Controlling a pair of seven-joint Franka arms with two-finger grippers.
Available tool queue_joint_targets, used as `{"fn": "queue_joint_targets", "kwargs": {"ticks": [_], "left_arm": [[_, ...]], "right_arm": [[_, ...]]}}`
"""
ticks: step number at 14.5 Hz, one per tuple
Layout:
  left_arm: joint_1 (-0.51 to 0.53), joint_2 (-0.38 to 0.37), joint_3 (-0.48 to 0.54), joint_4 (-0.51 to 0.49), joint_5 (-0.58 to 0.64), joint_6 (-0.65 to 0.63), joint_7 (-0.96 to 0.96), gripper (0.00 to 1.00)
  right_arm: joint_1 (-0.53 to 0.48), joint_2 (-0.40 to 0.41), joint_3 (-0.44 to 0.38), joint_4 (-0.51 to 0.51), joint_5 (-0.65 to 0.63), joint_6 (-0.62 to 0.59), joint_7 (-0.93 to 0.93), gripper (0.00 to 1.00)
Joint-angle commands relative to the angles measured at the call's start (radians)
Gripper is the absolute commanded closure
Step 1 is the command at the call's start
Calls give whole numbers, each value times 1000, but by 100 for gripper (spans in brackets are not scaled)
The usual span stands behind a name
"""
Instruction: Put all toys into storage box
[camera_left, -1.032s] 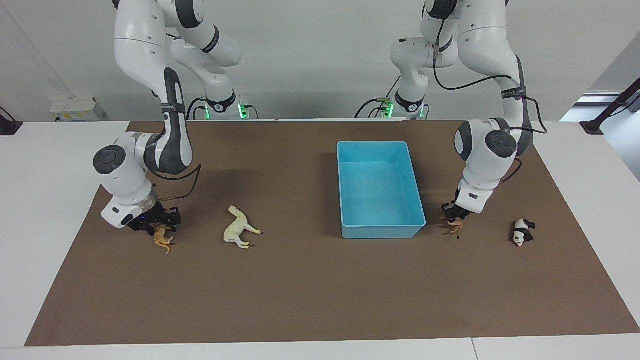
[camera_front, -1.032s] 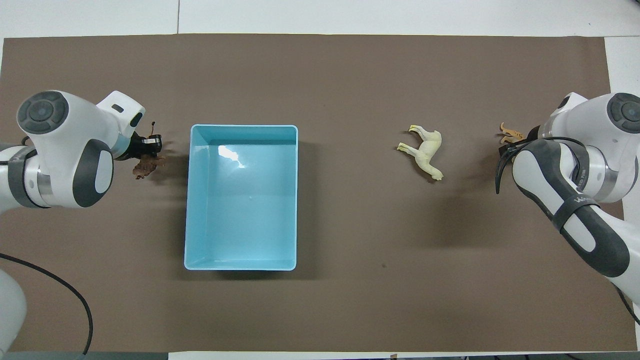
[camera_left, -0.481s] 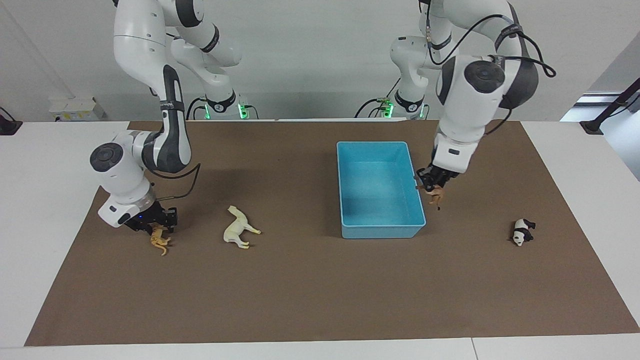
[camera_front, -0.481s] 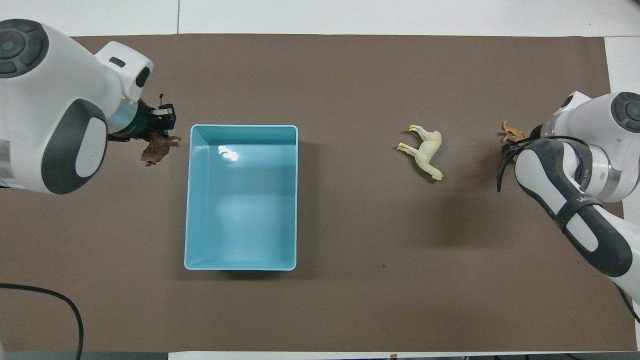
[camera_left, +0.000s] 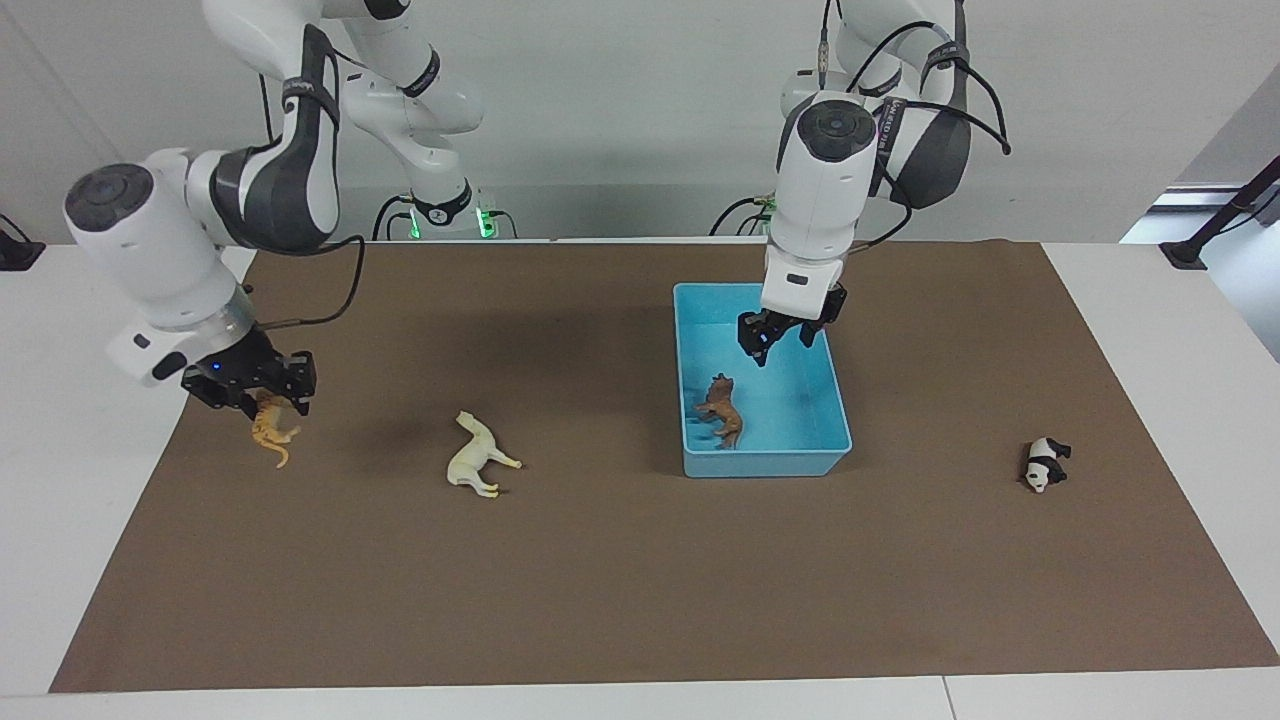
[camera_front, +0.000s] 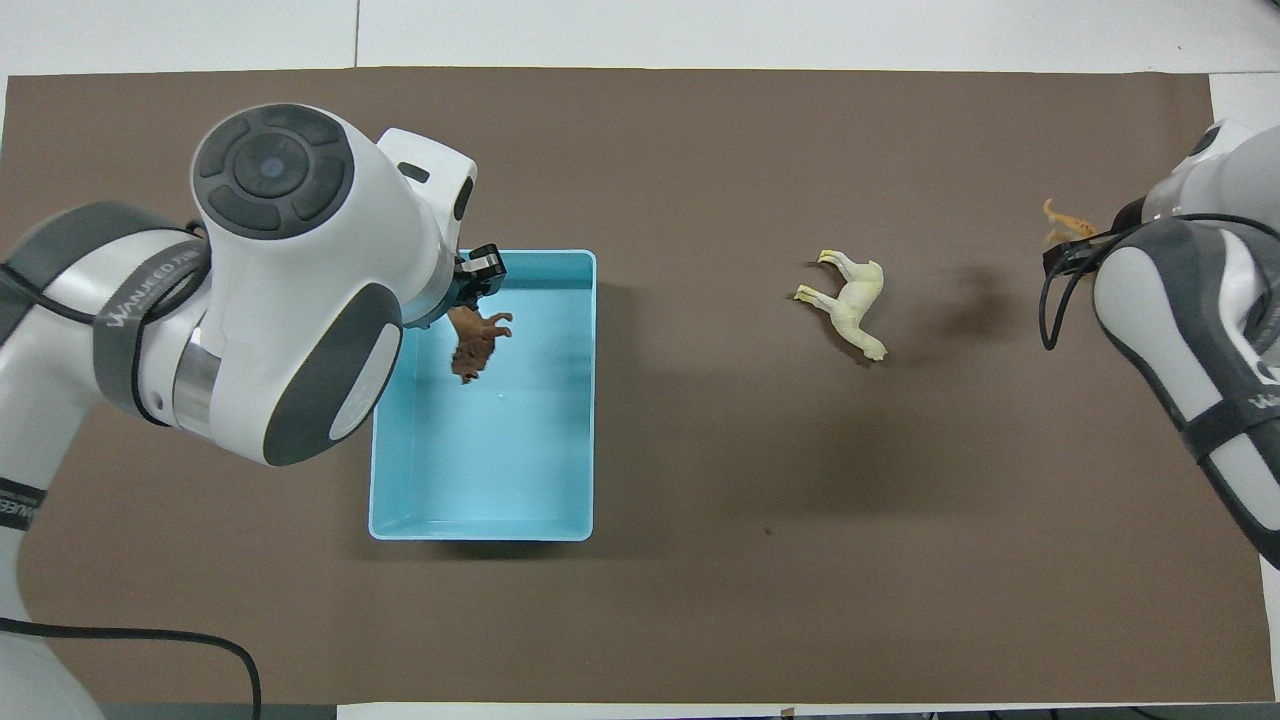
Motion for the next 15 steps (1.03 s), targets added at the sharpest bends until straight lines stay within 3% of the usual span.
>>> {"fn": "queue_joint_targets", "kwargs": {"ticks": [1, 4, 7, 12, 15], "left_arm": [[30, -19, 14, -15, -6, -6, 59, 0], [198, -13, 16, -12, -6, 13, 279, 0], [365, -8, 14, -49, -11, 147, 514, 0], [611, 38, 14, -72, -61, 221, 909, 0], [692, 104, 14, -69, -70, 329, 1148, 0]], "right_arm": [[33, 11, 58, 139, 0, -148, 143, 100], [225, 10, 61, 230, -11, -219, 435, 100], [405, 28, 61, 274, -9, -208, 712, 100], [752, 223, 46, 460, -51, -153, 1047, 100], [830, 306, 46, 483, -83, -54, 1107, 100]]}}
